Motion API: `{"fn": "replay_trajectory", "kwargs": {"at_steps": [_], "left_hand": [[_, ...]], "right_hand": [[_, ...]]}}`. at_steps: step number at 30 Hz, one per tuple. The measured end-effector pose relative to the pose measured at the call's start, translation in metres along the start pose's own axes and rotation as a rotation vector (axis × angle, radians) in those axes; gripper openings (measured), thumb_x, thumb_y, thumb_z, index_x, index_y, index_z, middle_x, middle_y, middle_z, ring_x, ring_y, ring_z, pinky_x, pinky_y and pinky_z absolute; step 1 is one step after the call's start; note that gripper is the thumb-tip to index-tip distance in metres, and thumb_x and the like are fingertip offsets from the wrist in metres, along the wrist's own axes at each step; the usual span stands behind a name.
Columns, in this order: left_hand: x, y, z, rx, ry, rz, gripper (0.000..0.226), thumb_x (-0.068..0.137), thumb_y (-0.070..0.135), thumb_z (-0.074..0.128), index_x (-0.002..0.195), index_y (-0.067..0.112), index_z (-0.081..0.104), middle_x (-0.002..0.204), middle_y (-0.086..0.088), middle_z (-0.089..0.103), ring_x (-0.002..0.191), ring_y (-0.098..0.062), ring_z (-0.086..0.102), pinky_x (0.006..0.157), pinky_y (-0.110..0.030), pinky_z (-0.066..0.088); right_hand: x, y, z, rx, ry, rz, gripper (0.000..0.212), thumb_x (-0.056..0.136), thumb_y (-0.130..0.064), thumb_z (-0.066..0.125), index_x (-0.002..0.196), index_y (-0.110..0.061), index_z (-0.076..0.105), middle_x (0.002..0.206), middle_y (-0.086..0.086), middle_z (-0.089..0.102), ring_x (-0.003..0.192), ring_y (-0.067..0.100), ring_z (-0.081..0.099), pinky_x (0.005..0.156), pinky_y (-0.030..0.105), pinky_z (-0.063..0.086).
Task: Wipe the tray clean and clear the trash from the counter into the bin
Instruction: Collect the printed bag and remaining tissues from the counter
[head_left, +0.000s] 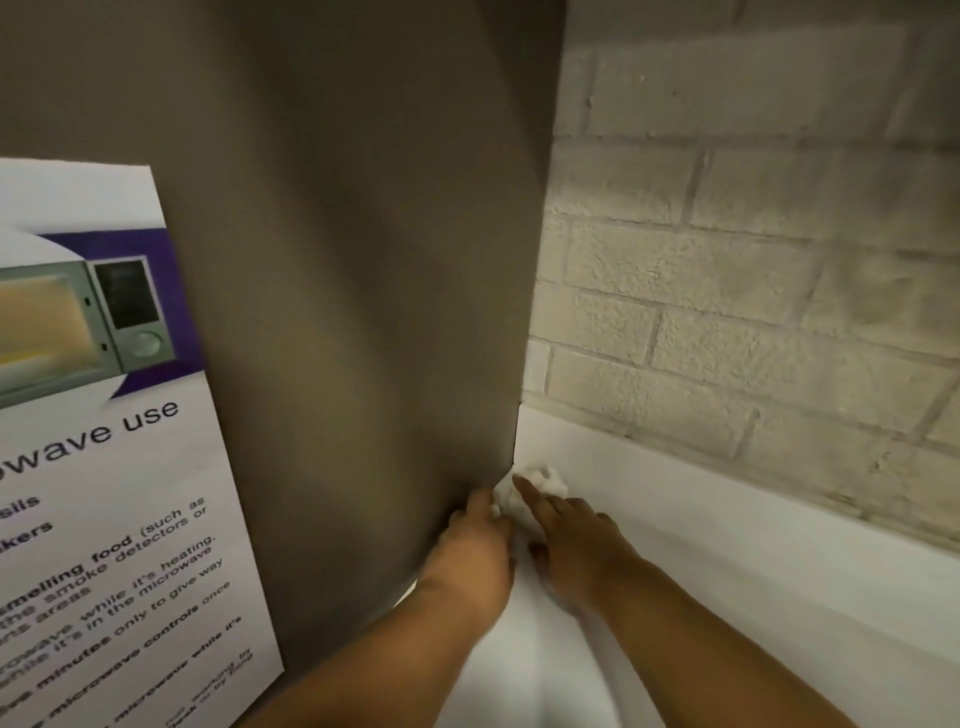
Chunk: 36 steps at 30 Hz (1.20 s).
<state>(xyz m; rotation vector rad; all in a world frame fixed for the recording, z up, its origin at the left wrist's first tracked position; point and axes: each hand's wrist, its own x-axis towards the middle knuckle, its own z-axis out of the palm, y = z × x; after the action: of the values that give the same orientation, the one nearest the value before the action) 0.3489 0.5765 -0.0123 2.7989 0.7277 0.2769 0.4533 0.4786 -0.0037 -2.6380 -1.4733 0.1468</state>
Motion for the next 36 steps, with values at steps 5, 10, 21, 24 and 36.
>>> {"fn": "replay_trajectory", "kwargs": {"at_steps": [5,10,21,24,36], "left_hand": [[-0.006,-0.003,-0.006,-0.176,0.013,-0.052,0.025,0.084,0.000,0.046,0.105,0.011,0.053,0.127,-0.005,0.040,0.103,-0.027,0.056,0.089,-0.037,0.049],[-0.023,-0.001,-0.010,-0.163,0.028,-0.050,0.036,0.078,-0.007,0.043,0.104,0.017,0.053,0.125,0.002,0.033,0.100,-0.021,0.057,0.092,-0.028,0.046],[-0.070,0.008,-0.013,-0.151,-0.060,0.016,0.051,0.073,0.048,0.071,0.112,0.024,0.048,0.125,0.007,0.027,0.097,-0.017,0.055,0.085,-0.027,0.046],[-0.089,0.011,-0.015,-0.211,-0.080,0.011,0.066,0.071,0.047,0.073,0.124,0.033,0.035,0.119,0.010,0.030,0.098,-0.015,0.053,0.085,-0.026,0.046],[-0.165,0.023,-0.045,0.135,-0.198,0.197,0.031,0.085,0.020,0.048,0.116,0.019,0.043,0.117,-0.003,0.052,0.103,-0.025,0.053,0.078,-0.032,0.041]], "right_hand": [[-0.008,-0.003,0.002,-0.045,0.069,0.084,0.053,0.093,-0.039,0.041,0.143,-0.022,0.032,0.148,0.003,0.027,0.130,0.029,0.026,0.104,0.038,0.035],[-0.015,0.002,0.002,0.038,0.081,0.075,0.031,0.091,-0.035,0.047,0.120,-0.025,0.051,0.156,-0.004,0.003,0.142,0.025,0.008,0.107,0.038,0.035],[-0.079,-0.003,0.004,0.105,0.108,0.036,0.019,0.090,-0.016,0.045,0.104,-0.023,0.056,0.119,-0.003,0.046,0.096,0.018,0.039,0.078,0.028,0.043],[-0.106,-0.010,0.008,0.163,0.132,0.021,0.019,0.087,-0.019,0.048,0.102,-0.027,0.057,0.120,-0.009,0.045,0.094,0.015,0.035,0.079,0.024,0.038],[-0.201,-0.037,0.007,0.498,0.168,0.014,0.025,0.073,-0.033,0.054,0.074,-0.058,0.048,0.099,-0.025,0.048,0.095,0.000,0.051,0.082,0.011,0.039]]}}
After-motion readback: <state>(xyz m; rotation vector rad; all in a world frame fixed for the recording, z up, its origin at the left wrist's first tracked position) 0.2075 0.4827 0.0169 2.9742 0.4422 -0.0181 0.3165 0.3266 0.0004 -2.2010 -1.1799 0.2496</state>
